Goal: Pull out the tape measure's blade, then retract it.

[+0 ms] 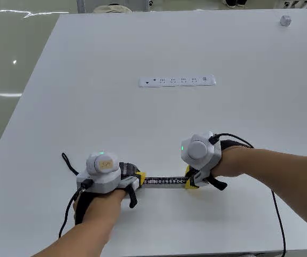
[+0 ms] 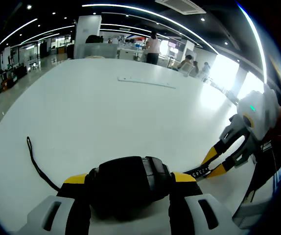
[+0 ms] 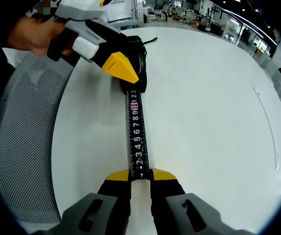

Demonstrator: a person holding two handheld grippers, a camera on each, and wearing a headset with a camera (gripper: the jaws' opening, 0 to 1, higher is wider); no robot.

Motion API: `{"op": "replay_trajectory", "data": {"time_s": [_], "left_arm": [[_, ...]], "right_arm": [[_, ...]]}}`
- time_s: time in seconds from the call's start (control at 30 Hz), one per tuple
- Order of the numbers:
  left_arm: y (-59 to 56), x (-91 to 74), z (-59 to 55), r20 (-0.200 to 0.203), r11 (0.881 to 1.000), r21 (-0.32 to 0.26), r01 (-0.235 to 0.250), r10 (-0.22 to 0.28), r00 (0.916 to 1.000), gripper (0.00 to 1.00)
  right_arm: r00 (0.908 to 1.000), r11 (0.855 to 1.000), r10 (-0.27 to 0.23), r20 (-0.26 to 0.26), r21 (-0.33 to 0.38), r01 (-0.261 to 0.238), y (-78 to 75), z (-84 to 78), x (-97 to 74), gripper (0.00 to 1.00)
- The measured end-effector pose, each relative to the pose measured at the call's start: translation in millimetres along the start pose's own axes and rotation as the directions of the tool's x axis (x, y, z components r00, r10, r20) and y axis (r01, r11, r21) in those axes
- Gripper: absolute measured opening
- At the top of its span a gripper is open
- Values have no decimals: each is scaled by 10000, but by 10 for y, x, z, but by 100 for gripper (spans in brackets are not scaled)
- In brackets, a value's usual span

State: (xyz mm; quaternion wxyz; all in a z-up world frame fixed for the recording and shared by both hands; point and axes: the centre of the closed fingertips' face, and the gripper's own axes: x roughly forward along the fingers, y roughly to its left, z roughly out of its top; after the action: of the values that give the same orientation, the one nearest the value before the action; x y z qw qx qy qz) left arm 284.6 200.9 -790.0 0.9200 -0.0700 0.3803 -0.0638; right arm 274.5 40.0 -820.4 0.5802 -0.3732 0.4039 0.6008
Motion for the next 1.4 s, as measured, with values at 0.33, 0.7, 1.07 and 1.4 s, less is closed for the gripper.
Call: {"op": "replay_trajectory", "data": {"time_s": [0.33,0.7,1.07,1.4], "left_arm": [[-2,3,-1,-2,10000,14,-3,3,10000,61],[-1,4,2,-10,10000,11,23,-23,10000,61],[-4,0,0,-16,10000,-12,44,-44,10000,61],[-1,6,-1,-44,10000,-12,57,-57,10000,61]], "right_arm": [[10000,10000,58,21,-34,-58,1,16,8,14],[9999,10000,70,109,12,-70,9,48,23,14],[9999,10000,79,152,16,-79,11,80,34,14],[9994,9999,128,306,22,-129,14,149,63,14]]}}
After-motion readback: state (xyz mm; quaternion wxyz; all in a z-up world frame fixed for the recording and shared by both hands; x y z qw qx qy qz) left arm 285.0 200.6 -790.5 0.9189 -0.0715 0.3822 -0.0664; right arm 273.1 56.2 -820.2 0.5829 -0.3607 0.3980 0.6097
